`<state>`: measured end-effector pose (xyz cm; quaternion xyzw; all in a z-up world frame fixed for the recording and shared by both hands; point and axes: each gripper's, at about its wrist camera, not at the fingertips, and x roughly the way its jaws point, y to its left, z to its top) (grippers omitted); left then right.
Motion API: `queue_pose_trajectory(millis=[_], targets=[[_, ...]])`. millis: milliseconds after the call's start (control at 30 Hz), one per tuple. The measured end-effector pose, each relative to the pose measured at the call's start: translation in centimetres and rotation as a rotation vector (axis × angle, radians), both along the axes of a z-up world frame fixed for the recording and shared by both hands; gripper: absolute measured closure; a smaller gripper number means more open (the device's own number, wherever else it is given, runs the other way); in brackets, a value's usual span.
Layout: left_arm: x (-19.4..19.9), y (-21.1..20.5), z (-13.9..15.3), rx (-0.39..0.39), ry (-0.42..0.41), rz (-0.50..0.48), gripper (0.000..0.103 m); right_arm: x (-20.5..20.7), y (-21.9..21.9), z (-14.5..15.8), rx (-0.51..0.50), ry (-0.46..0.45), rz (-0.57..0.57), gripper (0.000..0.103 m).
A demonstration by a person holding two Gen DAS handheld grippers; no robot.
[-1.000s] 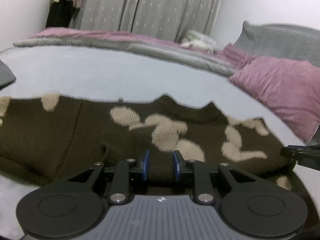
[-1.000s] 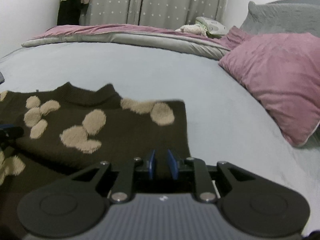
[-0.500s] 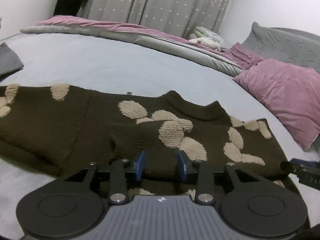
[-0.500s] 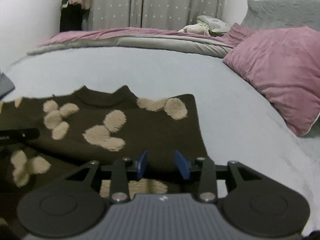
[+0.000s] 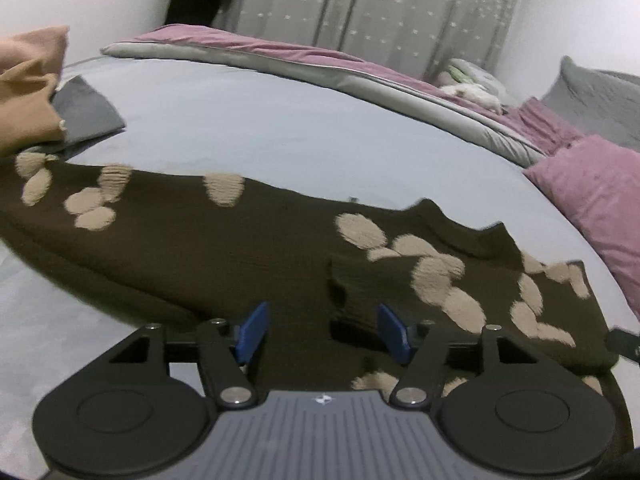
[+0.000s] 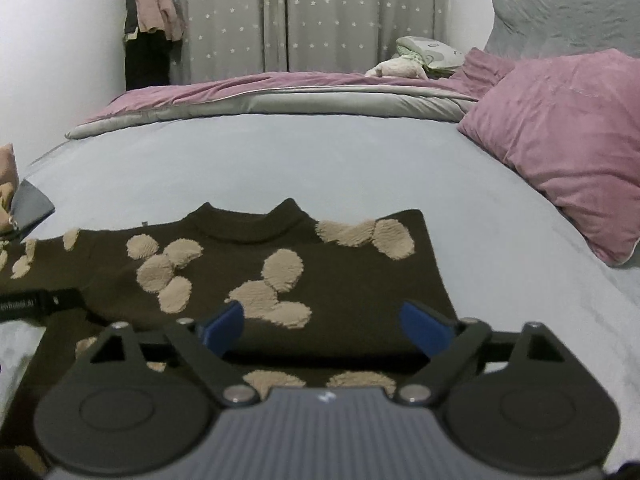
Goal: Fold clothes
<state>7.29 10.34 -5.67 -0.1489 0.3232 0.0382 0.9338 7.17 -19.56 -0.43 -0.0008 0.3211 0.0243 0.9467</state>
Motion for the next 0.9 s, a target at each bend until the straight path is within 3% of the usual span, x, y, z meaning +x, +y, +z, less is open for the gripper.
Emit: queue_pose_trajectory(millis=[200, 500, 900], targets=[[0.3, 1.9, 0.0, 0.07, 0.003, 0.109, 0.026, 0.2, 0.6, -1.0, 0.007, 0.04, -0.004, 0.008], [0.7, 6.2, -0.5, 0.218, 0.005, 0.346, 0.02, -0.3, 1.4, -1.2, -0.022, 0.033, 0.01, 0.003], [0.5, 14.0, -3.0, 0.116, -0.001, 0.58, 0.02, 0.2, 1.9, -2.3, -0.035, 0.058, 0.017, 0.001]])
